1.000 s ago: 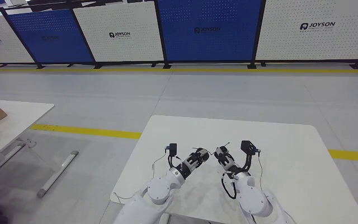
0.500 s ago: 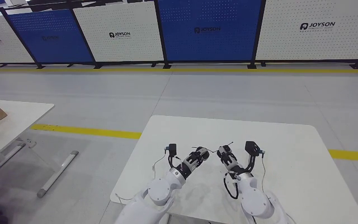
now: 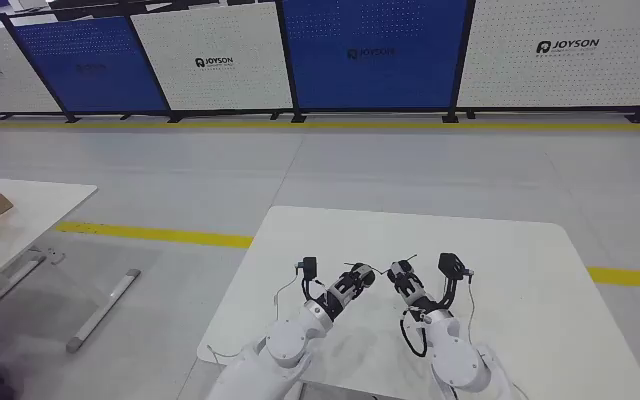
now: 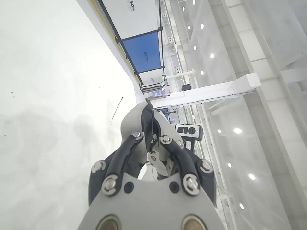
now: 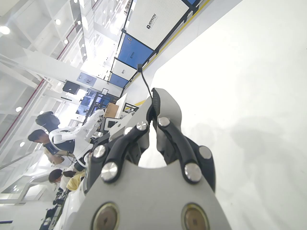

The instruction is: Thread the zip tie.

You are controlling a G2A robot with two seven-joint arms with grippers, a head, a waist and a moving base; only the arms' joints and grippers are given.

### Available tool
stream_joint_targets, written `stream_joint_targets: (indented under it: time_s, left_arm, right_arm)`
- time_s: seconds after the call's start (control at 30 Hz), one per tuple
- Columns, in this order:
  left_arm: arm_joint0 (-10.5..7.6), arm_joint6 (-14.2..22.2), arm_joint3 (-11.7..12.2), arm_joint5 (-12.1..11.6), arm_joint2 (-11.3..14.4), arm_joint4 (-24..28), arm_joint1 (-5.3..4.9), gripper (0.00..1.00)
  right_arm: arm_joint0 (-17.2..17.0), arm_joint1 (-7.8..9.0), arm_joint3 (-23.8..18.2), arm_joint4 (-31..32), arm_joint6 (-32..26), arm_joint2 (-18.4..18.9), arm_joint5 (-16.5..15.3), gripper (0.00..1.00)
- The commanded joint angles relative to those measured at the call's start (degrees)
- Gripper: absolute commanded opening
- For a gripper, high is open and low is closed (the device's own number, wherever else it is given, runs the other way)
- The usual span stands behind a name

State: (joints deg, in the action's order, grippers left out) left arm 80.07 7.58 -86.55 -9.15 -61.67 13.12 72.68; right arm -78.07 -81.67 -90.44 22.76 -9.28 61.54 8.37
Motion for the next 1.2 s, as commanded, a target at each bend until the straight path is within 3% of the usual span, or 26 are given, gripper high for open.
stream_joint_targets:
  time_s: [0.0,0.2,0.27,0.3,0.37,0.93,1.1,1.17]
  left_arm:
    - [0.00,-0.24,-0.18,0.13,0.13,-0.18,0.04,0.00]
    - [-0.08,-0.41,-0.23,0.17,0.17,-0.32,0.10,0.00]
    - [-0.07,-0.53,-0.24,0.21,0.15,-0.34,0.12,0.00]
    - [-0.07,-0.58,-0.24,0.22,0.14,-0.36,0.12,0.00]
    - [-0.07,-0.70,-0.25,0.23,0.13,-0.44,0.14,0.00]
    - [-0.47,-1.39,-0.01,1.03,0.20,-0.48,0.35,0.00]
    - [-0.47,-1.34,-0.15,1.09,0.36,-0.59,0.41,0.00]
    - [-0.42,-1.24,-0.20,1.04,0.45,-0.78,0.42,0.00]
  right_arm:
    - [-0.23,0.02,0.04,0.09,-0.10,-0.08,-0.31,0.00]
    - [-0.25,-0.05,0.02,-1.03,-0.86,-0.07,-0.55,0.00]
    - [-0.28,-0.04,0.00,-1.67,-1.17,0.22,-0.72,0.23]
    - [-0.31,-0.01,-0.03,-1.76,-1.28,0.36,-0.79,0.30]
    - [-0.43,0.04,-0.14,-1.82,-1.40,0.61,-0.91,0.31]
    - [-1.20,0.31,-1.27,-0.15,-2.45,0.74,-1.26,0.20]
    - [-1.48,0.40,-1.65,0.01,-2.67,0.99,-1.17,0.10]
    - [-1.58,0.44,-1.89,0.11,-2.69,1.10,-1.19,0.14]
